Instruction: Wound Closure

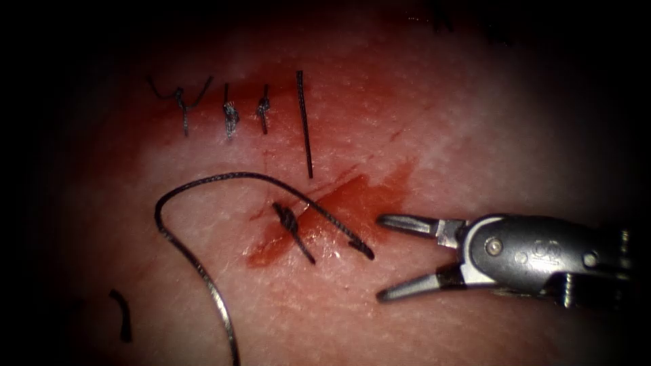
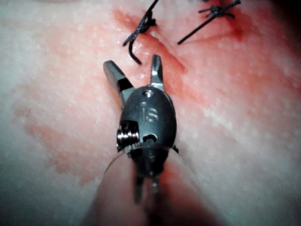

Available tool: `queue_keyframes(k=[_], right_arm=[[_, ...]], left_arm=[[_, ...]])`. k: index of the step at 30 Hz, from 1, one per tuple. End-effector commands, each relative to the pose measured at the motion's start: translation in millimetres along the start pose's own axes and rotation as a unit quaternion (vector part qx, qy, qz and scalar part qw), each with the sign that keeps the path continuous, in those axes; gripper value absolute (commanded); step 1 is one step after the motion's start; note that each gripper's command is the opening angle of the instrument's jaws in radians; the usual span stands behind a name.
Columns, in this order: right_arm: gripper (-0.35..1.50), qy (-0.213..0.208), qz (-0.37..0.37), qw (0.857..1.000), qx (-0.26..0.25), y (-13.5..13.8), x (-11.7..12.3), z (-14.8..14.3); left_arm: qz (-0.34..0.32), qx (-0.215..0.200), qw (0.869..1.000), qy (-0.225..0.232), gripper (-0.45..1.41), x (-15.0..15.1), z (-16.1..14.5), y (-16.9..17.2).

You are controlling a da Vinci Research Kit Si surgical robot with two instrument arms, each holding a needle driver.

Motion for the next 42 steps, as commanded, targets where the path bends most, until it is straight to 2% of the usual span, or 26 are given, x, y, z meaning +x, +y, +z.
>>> queue_keyframes(k=[1, 3, 4, 5, 6, 10, 18, 25, 26, 27, 28, 30, 34, 37, 39, 41, 42], right_arm=[[1.23, 0.0, -0.003, 1.0, -0.003, -0.3, -0.7, 2.1], [1.11, -0.001, -0.005, 1.0, -0.007, -0.4, -1.1, 2.8], [0.71, 0.0, -0.007, 1.0, -0.003, -0.6, -1.3, 3.2], [-0.25, 0.006, -0.007, 1.0, 0.015, -0.7, -1.5, 3.7], [-0.35, 0.009, -0.007, 1.0, 0.023, -0.8, -1.5, 3.8], [-0.35, 0.015, -0.007, 0.999, 0.029, -1.2, -1.2, 3.8], [-0.35, -0.012, -0.017, 0.998, 0.057, -4.4, -0.5, 1.7], [-0.35, -0.014, -0.014, 0.998, 0.06, -3.7, -0.1, 1.1], [-0.06, -0.012, -0.014, 0.998, 0.061, -3.4, 0.0, 1.1], [-0.06, -0.012, -0.014, 0.998, 0.061, -3.4, 0.0, 1.1], [1.18, -0.019, -0.023, 0.999, 0.039, -1.6, 1.0, 0.6], [1.2, -0.023, -0.02, 0.999, 0.034, 0.7, 1.9, -0.4], [1.04, -0.019, -0.005, 1.0, 0.02, 3.9, 2.7, -0.4], [1.04, -0.028, -0.002, 0.999, 0.018, 4.7, 2.5, 0.1], [1.04, -0.04, 0.043, 0.998, 0.01, 6.7, 1.3, 2.0], [1.03, -0.043, 0.079, 0.996, 0.005, 7.4, 0.6, 3.0], [0.89, -0.047, 0.124, 0.991, 0.001, 7.8, 0.0, 3.6]], left_arm=[[-0.001, -0.002, 1.0, 0.0, -0.45, -0.5, 0.6, 0.6], [-0.002, -0.001, 1.0, 0.0, -0.45, -0.5, 0.5, 0.7], [-0.002, -0.001, 1.0, -0.001, -0.45, -0.4, 0.5, 0.8], [-0.002, -0.001, 1.0, -0.001, -0.45, -0.3, 0.5, 0.9], [-0.002, -0.001, 1.0, -0.001, -0.45, -0.3, 0.4, 0.9], [-0.002, 0.0, 1.0, -0.001, -0.45, -0.3, 0.3, 1.1], [-0.002, 0.012, 1.0, -0.005, -0.45, -0.8, -0.3, 0.8], [-0.003, 0.016, 1.0, -0.007, -0.45, -0.9, -0.7, 1.0], [-0.003, 0.016, 1.0, -0.007, -0.45, -0.9, -0.8, 1.0], [-0.003, 0.016, 1.0, -0.007, -0.45, -0.9, -0.8, 1.0], [-0.002, 0.022, 1.0, -0.009, -0.45, -1.1, -1.3, 0.9], [-0.002, 0.033, 0.999, -0.013, -0.45, -1.6, -2.2, 0.9], [-0.005, 0.046, 0.999, -0.017, -0.45, -2.5, -3.7, 0.9], [-0.004, 0.056, 0.998, -0.021, -0.45, -3.1, -4.4, 0.8], [-0.011, 0.074, 0.997, -0.024, -0.45, -4.3, -5.3, 0.9], [-0.011, 0.071, 0.997, -0.023, -0.45, -4.6, -5.1, 1.1], [-0.011, 0.069, 0.997, -0.023, -0.45, -4.6, -4.9, 1.3]])
